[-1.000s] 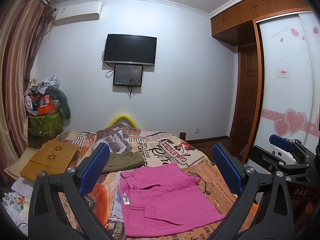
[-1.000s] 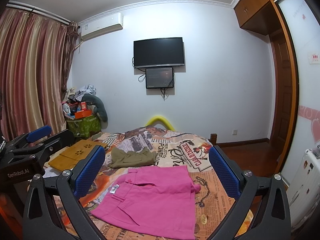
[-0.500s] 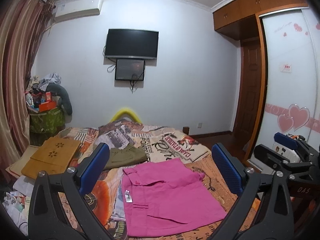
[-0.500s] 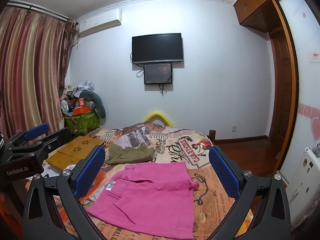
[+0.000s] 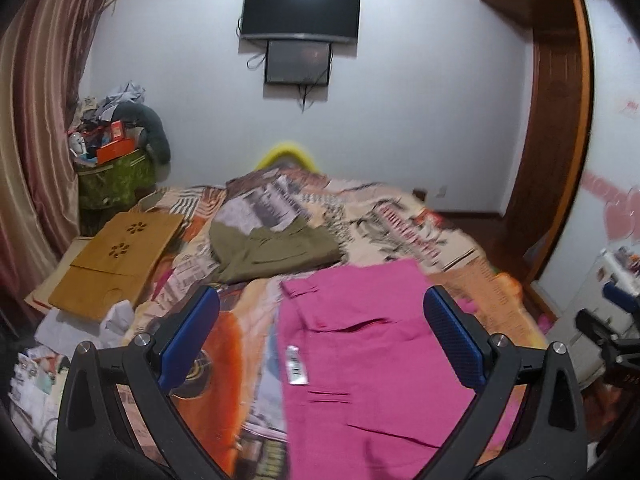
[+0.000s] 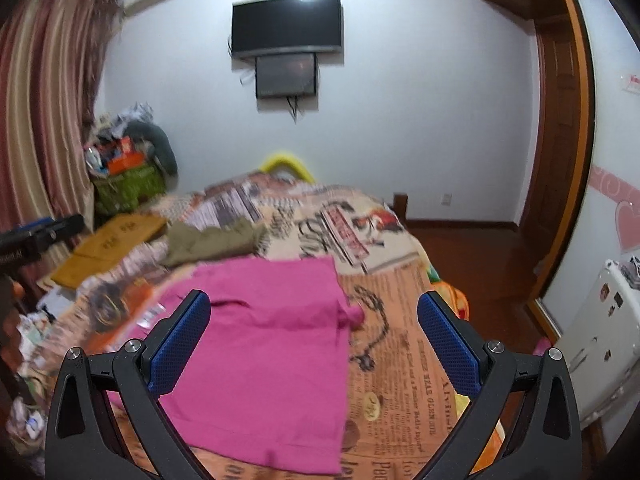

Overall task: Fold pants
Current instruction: 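Lower both grippers to the pink pants and close on the leg hems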

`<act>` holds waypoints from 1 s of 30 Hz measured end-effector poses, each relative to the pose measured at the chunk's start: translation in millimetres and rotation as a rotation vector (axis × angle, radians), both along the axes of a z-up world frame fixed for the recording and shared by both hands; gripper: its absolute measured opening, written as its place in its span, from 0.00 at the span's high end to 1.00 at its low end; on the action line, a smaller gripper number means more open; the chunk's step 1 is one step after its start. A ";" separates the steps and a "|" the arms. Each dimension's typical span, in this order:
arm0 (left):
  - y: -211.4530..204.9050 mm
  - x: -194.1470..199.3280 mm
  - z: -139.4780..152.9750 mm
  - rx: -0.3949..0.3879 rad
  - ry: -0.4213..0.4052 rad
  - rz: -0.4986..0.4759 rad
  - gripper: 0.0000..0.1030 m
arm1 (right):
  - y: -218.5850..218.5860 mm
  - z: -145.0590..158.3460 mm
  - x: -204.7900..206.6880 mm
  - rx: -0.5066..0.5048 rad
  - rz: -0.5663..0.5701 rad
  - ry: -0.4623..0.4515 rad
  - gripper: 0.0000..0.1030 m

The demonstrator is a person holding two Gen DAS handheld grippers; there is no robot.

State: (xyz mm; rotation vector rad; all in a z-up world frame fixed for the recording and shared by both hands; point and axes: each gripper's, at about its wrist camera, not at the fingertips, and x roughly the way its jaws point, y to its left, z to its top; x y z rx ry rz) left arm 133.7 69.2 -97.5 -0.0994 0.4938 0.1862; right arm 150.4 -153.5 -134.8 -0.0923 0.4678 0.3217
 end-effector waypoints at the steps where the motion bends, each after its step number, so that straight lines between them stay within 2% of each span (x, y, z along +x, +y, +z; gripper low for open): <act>1: 2.5 5.7 -5.2 0.010 0.014 0.003 0.00 | -1.6 -1.0 4.4 -0.007 0.001 0.013 0.00; 4: 10.5 26.4 -25.0 0.045 0.068 -0.006 0.00 | -4.7 -15.9 22.7 -0.030 0.003 0.070 0.00; 8: 23.5 54.6 -54.4 0.043 0.161 -0.040 0.08 | -8.7 -31.9 48.3 -0.022 0.014 0.144 0.00; 10: 31.5 68.9 -70.6 0.003 0.213 -0.061 0.14 | -8.6 -39.9 59.7 -0.026 0.016 0.171 0.00; 11: 35.5 76.1 -78.9 -0.011 0.240 -0.067 0.20 | -8.9 -44.2 65.6 -0.028 0.017 0.180 0.00; 14: 41.2 93.6 -97.8 -0.002 0.307 -0.058 0.38 | -9.4 -58.4 83.5 -0.032 0.034 0.217 0.02; 17: 43.4 108.8 -115.6 0.002 0.349 -0.066 0.39 | -6.3 -70.8 100.4 -0.038 0.049 0.259 0.09; 20: 41.0 117.9 -127.8 0.035 0.390 -0.086 0.44 | -3.2 -81.4 112.5 -0.043 0.068 0.293 0.22; 23: 36.8 124.9 -138.6 0.036 0.432 -0.136 0.45 | -2.7 -92.2 126.1 -0.036 0.089 0.332 0.28; 26: 34.4 129.3 -145.6 0.012 0.456 -0.177 0.45 | -2.0 -103.1 139.7 -0.023 0.109 0.376 0.43; 30: 35.4 137.5 -155.1 -0.011 0.494 -0.182 0.45 | 2.6 -115.4 152.2 -0.004 0.131 0.428 0.46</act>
